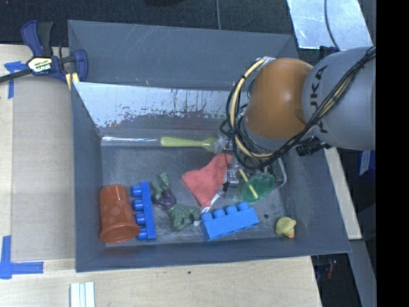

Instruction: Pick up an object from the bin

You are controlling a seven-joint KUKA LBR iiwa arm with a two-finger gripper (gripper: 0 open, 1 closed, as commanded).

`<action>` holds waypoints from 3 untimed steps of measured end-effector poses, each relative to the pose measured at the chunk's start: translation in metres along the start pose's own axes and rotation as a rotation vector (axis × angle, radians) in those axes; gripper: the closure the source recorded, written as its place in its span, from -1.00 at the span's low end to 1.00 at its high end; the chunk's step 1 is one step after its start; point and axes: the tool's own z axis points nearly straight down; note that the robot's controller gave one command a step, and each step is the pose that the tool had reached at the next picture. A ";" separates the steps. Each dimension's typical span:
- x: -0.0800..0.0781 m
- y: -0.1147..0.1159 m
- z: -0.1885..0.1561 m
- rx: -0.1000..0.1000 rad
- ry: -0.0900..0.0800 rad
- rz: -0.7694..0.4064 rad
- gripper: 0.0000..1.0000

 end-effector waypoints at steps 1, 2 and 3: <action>0.037 0.078 0.056 0.004 -0.012 -0.508 1.00; 0.037 0.078 0.056 0.004 -0.012 -0.508 1.00; 0.040 0.073 0.002 0.003 -0.006 -0.478 1.00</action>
Offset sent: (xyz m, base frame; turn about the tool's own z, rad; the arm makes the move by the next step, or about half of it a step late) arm 0.0000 0.0000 0.0000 0.0000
